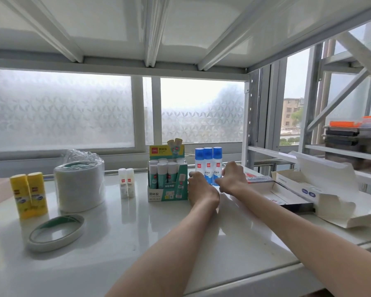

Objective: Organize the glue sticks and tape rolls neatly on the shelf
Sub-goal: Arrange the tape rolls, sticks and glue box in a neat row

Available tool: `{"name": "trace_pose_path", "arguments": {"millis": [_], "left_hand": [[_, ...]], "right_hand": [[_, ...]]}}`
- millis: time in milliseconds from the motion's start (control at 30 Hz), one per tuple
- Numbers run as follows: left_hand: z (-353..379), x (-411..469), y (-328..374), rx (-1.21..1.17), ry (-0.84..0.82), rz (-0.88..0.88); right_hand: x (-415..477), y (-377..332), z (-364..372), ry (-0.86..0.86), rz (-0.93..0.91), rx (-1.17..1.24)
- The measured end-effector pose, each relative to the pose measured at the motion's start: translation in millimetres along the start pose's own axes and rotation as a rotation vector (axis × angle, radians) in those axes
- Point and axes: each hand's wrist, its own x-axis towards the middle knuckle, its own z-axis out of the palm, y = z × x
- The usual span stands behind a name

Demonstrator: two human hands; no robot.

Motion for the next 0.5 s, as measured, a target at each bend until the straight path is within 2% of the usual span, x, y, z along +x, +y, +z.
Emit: {"name": "trace_pose_path", "arguments": {"millis": [500], "left_hand": [[0.5,1.2,-1.8,0.021,-0.014,0.011]], "right_hand": [[-9.2,-4.0,1.5,0.014,-0.004,0.041]]}}
